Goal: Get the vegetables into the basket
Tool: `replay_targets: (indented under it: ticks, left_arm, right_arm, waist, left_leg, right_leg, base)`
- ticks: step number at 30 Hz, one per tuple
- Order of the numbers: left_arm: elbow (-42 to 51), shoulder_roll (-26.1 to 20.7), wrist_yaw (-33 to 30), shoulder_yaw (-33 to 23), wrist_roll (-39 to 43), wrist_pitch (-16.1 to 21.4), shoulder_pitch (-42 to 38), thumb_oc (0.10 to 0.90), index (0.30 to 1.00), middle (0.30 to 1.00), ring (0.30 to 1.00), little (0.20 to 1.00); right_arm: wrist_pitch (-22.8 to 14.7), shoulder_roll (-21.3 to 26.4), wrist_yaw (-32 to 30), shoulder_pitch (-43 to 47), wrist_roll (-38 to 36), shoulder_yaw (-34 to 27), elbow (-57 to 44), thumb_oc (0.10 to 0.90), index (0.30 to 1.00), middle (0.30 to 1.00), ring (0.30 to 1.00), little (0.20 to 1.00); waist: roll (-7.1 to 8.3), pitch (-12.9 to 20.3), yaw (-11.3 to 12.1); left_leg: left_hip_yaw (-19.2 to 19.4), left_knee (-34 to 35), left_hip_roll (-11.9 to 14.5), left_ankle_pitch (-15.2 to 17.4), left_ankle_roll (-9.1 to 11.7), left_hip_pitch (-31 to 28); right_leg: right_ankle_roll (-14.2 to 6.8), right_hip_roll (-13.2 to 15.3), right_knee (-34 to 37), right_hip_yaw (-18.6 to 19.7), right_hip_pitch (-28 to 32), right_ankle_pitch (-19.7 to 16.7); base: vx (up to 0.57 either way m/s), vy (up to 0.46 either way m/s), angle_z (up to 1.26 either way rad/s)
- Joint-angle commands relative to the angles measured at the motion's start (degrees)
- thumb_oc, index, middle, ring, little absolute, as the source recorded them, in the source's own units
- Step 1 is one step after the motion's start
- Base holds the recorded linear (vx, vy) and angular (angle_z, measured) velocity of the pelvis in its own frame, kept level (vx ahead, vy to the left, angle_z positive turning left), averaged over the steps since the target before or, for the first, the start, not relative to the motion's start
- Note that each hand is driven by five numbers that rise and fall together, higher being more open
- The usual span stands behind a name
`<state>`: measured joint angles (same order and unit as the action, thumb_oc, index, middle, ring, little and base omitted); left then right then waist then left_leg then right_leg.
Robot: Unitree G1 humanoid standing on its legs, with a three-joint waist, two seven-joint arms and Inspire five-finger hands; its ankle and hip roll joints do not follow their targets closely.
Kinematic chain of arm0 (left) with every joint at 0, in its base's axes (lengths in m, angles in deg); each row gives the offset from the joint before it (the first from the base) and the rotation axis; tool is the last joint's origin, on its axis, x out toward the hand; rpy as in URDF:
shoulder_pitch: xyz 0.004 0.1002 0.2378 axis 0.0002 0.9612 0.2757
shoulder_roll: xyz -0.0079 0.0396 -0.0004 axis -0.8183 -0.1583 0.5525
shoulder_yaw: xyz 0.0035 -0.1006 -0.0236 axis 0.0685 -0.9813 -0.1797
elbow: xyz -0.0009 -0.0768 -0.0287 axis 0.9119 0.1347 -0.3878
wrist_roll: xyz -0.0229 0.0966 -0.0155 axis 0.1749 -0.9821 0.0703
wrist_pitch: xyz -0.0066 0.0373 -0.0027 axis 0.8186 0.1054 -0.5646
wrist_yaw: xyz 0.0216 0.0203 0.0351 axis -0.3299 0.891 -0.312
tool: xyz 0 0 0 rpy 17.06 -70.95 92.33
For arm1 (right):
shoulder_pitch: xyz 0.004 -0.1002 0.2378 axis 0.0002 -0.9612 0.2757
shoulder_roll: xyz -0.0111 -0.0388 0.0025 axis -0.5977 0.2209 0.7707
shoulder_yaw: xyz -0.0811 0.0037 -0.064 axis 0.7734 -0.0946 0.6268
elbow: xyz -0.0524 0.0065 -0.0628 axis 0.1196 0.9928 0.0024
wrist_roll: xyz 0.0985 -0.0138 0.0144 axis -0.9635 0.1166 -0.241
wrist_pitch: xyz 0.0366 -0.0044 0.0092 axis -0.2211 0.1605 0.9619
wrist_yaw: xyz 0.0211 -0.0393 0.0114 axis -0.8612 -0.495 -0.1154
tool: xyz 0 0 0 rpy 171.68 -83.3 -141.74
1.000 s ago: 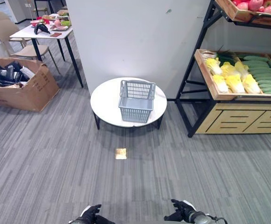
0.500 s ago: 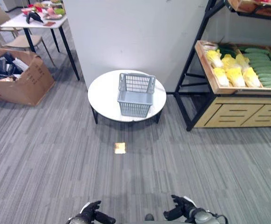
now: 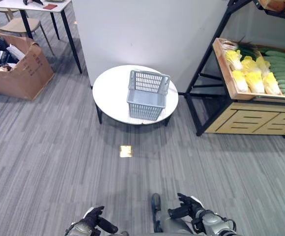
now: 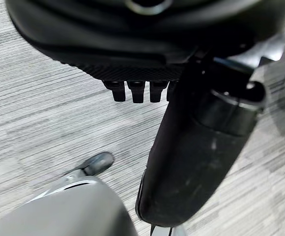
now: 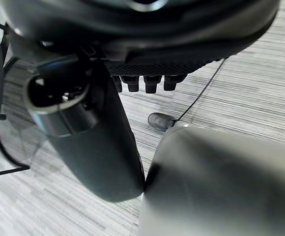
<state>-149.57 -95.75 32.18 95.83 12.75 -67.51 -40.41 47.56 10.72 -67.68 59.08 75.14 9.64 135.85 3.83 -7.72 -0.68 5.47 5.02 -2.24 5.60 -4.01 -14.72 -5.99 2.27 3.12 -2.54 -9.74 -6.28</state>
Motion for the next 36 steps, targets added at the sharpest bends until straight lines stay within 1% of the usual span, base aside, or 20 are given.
replay_targets:
  ticks: [1,4,6,9,11,13,15,18,19,20,21,22,23,24,25,26,27,29,31,36]
  left_arm:
    - [-0.5,0.9,-0.1,1.4,-1.1,1.0,-0.9,0.900,1.000,1.000,1.000,1.000]
    - [-1.5,1.2,-0.3,0.7,-0.9,0.7,-0.7,0.900,1.000,1.000,1.000,1.000]
    - [-1.7,1.5,-0.2,0.6,-0.6,0.4,-0.6,0.900,1.000,1.000,1.000,1.000]
    - [-1.3,1.5,-0.4,1.2,-0.5,0.3,-1.2,0.900,1.000,1.000,1.000,1.000]
    - [-1.0,1.1,-0.4,1.3,-0.1,0.1,-1.5,0.900,1.000,1.000,1.000,1.000]
    - [-0.7,0.8,-0.7,1.2,0.7,0.0,-2.2,0.900,1.000,1.000,1.000,1.000]
    - [-0.7,0.5,-0.8,0.3,1.8,-0.4,-2.1,0.900,1.000,1.000,1.000,1.000]
    - [-1.2,0.7,-1.0,-0.6,3.0,-0.6,-2.1,0.900,1.000,1.000,1.000,1.000]
    - [-1.5,0.8,-0.7,-1.5,3.9,-0.5,-1.7,0.900,1.000,1.000,1.000,1.000]
    - [-1.6,0.9,-0.6,-1.6,3.9,-0.4,-1.4,0.900,1.000,1.000,1.000,1.000]
    - [-1.6,0.9,-0.6,-1.6,3.9,-0.4,-1.4,0.900,1.000,1.000,1.000,1.000]
    - [-1.9,1.2,-0.8,-1.7,3.9,-0.1,-0.8,0.900,1.000,1.000,1.000,1.000]
    - [-1.9,1.3,-1.0,-1.7,4.1,0.1,-0.5,0.900,1.000,1.000,1.000,1.000]
    - [-1.9,1.3,-1.0,-1.7,4.1,0.1,-0.5,0.900,1.000,1.000,1.000,1.000]
    - [-2.1,1.5,-1.3,-1.9,4.3,0.2,-0.3,0.900,1.000,1.000,1.000,1.000]
    - [-2.8,1.8,-1.5,-2.6,4.7,0.4,0.0,0.900,1.000,1.000,1.000,1.000]
    - [-2.8,1.8,-1.5,-2.6,4.7,0.4,0.0,0.900,1.000,1.000,1.000,1.000]
    - [-3.2,1.8,-1.5,-3.2,5.2,0.5,0.3,0.900,1.000,1.000,1.000,1.000]
    - [-2.8,1.5,-1.5,-3.3,5.1,0.6,0.4,0.900,1.000,1.000,1.000,1.000]
    - [-2.2,0.4,-1.6,-3.2,4.2,0.5,0.1,0.900,1.000,1.000,1.000,1.000]
  right_arm:
    - [1.0,1.6,0.7,-2.6,-0.2,2.0,3.0,0.900,1.000,1.000,1.000,1.000]
    - [0.9,2.1,1.0,-2.6,-1.0,1.6,2.8,0.900,1.000,1.000,1.000,1.000]
    - [0.7,2.8,0.9,-2.5,-0.6,2.2,2.7,0.900,1.000,1.000,1.000,1.000]
    - [0.8,3.3,0.8,-2.8,-0.6,2.5,2.1,0.900,1.000,1.000,1.000,1.000]
    - [0.7,3.4,0.8,-3.3,-0.7,2.6,1.9,0.900,1.000,1.000,1.000,1.000]
    - [0.7,3.6,0.8,-3.6,-1.0,2.7,2.1,0.900,1.000,1.000,1.000,1.000]
    - [1.0,4.0,1.1,-4.0,-1.1,2.8,2.4,0.900,1.000,1.000,1.000,1.000]
    - [1.1,4.0,1.1,-4.2,-1.4,2.5,3.5,0.900,1.000,1.000,1.000,1.000]
    - [1.3,4.2,1.0,-4.6,-1.0,2.0,4.0,0.900,1.000,1.000,1.000,1.000]
    - [1.3,4.3,1.0,-4.7,-0.8,2.0,4.1,0.900,1.000,1.000,1.000,1.000]
    - [1.3,4.3,1.0,-4.8,-0.8,2.0,4.1,0.900,1.000,1.000,1.000,1.000]
    - [1.2,4.4,0.8,-5.3,0.0,2.0,4.4,0.900,1.000,1.000,1.000,1.000]
    - [1.1,4.4,0.8,-5.4,0.4,2.1,4.4,0.900,1.000,1.000,1.000,1.000]
    - [1.1,4.4,0.8,-5.4,0.4,2.1,4.4,0.900,1.000,1.000,1.000,1.000]
    - [0.7,4.4,0.5,-5.2,0.9,2.1,4.6,0.900,1.000,1.000,1.000,1.000]
    - [0.5,4.1,0.3,-4.6,1.2,1.6,5.3,0.900,1.000,1.000,1.000,1.000]
    - [0.5,4.1,0.3,-4.6,1.2,1.6,5.3,0.900,1.000,1.000,1.000,1.000]
    - [0.6,3.7,0.1,-4.6,1.3,1.1,6.1,0.900,1.000,1.000,1.000,1.000]
    - [0.7,3.6,0.1,-4.5,1.3,0.8,6.1,0.900,1.000,1.000,1.000,1.000]
    - [0.8,3.0,0.0,-3.3,0.9,1.0,5.3,0.900,1.000,1.000,1.000,1.000]
  waist:
    - [-0.39,0.6,0.4]
    - [-1.13,1.9,0.2]
    - [-1.63,2.4,0.0]
    - [-1.56,1.9,-0.7]
    - [-1.22,1.3,-1.1]
    - [-0.47,-0.2,-1.0]
    - [-0.03,-1.3,-0.6]
    - [0.43,-1.5,-0.8]
    - [1.05,-1.2,-0.9]
    - [1.32,-1.0,-1.0]
    - [1.42,-1.0,-1.0]
    - [1.39,-0.3,-1.3]
    - [1.18,-0.2,-1.2]
    - [1.21,-0.1,-1.3]
    - [0.47,-0.1,-1.0]
    - [0.00,0.6,-0.8]
    - [0.01,0.5,-0.7]
    - [0.04,1.7,-0.6]
    - [0.06,1.9,-0.4]
    - [-0.17,1.4,0.2]
  left_leg:
    - [3.8,0.0,-1.9,2.4,0.5,-0.4]
    - [2.4,-1.8,0.3,1.9,2.2,-1.9]
    - [1.2,-7.3,2.2,0.1,3.9,-0.7]
    - [0.6,-15.5,3.9,-4.5,7.0,2.3]
    - [0.6,-24.3,5.4,-9.9,9.1,6.0]
    - [1.0,-35.7,7.1,-13.9,9.7,12.4]
    - [2.5,-40.8,8.2,-13.6,8.6,14.6]
    - [4.6,-39.5,9.1,-12.3,7.7,16.8]
    - [5.8,-34.0,8.4,-8.7,7.0,19.4]
    - [6.1,-29.9,7.9,-7.4,6.6,19.1]
    - [6.2,-29.6,7.8,-7.6,6.6,18.8]
    - [6.0,-16.4,6.3,-6.6,6.3,18.6]
    - [4.7,-11.5,5.5,-7.2,6.4,18.3]
    - [4.7,-11.3,5.5,-7.3,6.4,18.3]
    - [0.8,-4.8,4.4,-10.5,6.8,18.8]
    - [0.4,-3.7,4.1,-10.3,6.6,17.5]
    - [0.5,-3.7,4.1,-10.3,6.6,17.4]
    - [0.7,-5.1,2.9,-7.6,4.9,16.2]
    - [1.2,-5.9,2.4,-6.3,4.2,16.0]
    - [4.4,-6.7,1.0,-3.0,1.3,14.7]
  right_leg:
    - [-2.3,-0.4,1.4,0.4,3.4,-6.5]
    - [-0.5,-2.4,-0.7,0.5,3.8,-3.2]
    - [1.2,-3.2,-3.2,-0.9,4.5,0.0]
    - [3.2,-3.6,-5.3,-3.3,6.3,3.3]
    - [4.9,-4.0,-5.9,-4.3,8.0,5.0]
    - [6.7,-4.2,-5.9,-5.3,9.6,5.7]
    - [7.8,-4.7,-5.9,-5.5,11.3,6.9]
    - [7.6,-4.1,-5.1,-5.7,12.5,6.8]
    - [6.9,-2.6,-4.0,-5.9,13.3,6.4]
    - [6.4,-2.0,-3.4,-5.9,13.6,6.3]
    - [6.3,-1.8,-3.4,-5.8,13.7,6.3]
    - [5.6,-0.6,-2.7,-6.0,13.8,6.6]
    - [5.5,-0.5,-2.4,-6.1,14.2,6.7]
    - [5.4,-0.4,-2.4,-6.1,14.2,6.7]
    - [5.4,-0.8,-1.8,-5.3,15.4,7.3]
    - [5.1,-0.7,-2.5,-3.5,16.6,9.0]
    - [5.1,-0.7,-2.5,-3.4,16.6,9.0]
    - [3.9,0.9,-3.3,-1.8,17.4,9.5]
    - [3.3,1.6,-3.8,-1.0,17.5,9.5]
    - [1.0,3.4,-10.5,2.9,13.4,8.4]
  base:
    - [0.38,-0.225,0.40]
    - [0.42,-0.289,0.29]
    - [0.41,-0.326,0.24]
    - [0.27,-0.266,0.28]
    - [0.21,-0.257,0.38]
    - [0.11,-0.261,0.41]
    - [0.14,-0.202,0.20]
    - [0.10,-0.056,0.02]
    - [0.19,-0.005,-0.12]
    - [0.14,0.023,0.09]
    - [0.15,0.109,0.22]
    - [0.14,0.138,0.26]
    - [0.14,0.136,0.14]
    - [0.18,0.179,0.07]
    - [0.38,0.374,-0.14]
    - [0.38,0.375,-0.34]
    - [0.36,0.369,-0.58]
    - [0.28,0.340,-0.76]
    - [0.22,0.308,-0.55]
    - [0.15,0.344,-0.32]
